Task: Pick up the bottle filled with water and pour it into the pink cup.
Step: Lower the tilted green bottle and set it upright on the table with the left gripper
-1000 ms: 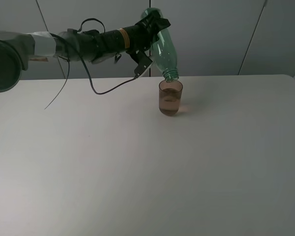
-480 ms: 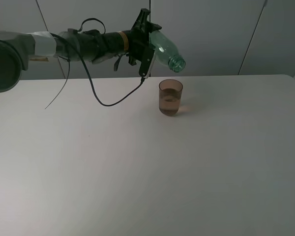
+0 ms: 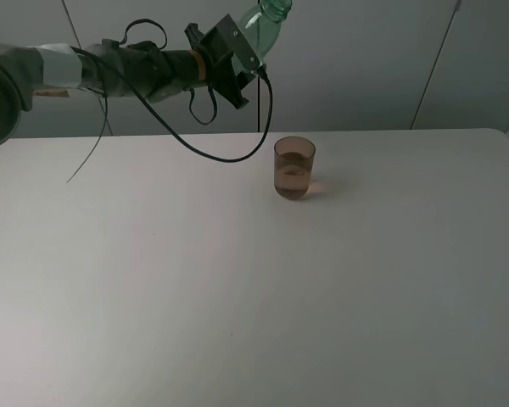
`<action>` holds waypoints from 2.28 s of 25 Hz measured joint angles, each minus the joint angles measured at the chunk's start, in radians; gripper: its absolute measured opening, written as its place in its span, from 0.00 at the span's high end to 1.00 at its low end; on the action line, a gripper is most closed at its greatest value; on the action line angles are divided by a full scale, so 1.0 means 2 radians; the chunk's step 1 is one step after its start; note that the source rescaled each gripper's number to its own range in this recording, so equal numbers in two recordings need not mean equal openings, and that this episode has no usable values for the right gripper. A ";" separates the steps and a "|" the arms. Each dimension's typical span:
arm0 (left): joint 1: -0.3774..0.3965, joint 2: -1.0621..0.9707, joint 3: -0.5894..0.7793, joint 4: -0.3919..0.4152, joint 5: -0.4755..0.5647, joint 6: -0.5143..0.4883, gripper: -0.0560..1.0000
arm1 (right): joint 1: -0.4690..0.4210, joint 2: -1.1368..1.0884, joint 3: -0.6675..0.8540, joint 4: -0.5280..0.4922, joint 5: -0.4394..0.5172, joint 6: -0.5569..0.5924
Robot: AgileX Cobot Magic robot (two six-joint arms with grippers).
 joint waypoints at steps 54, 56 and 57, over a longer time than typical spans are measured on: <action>0.125 -0.095 0.566 -0.396 -0.425 0.031 0.93 | 0.000 0.000 0.000 0.000 0.000 0.000; 0.125 -0.092 0.566 -0.396 -0.430 0.031 0.93 | 0.000 0.000 0.000 0.000 0.000 0.000; 0.125 -0.091 0.566 -0.396 -0.432 0.031 0.93 | 0.000 0.000 0.000 0.000 0.000 0.000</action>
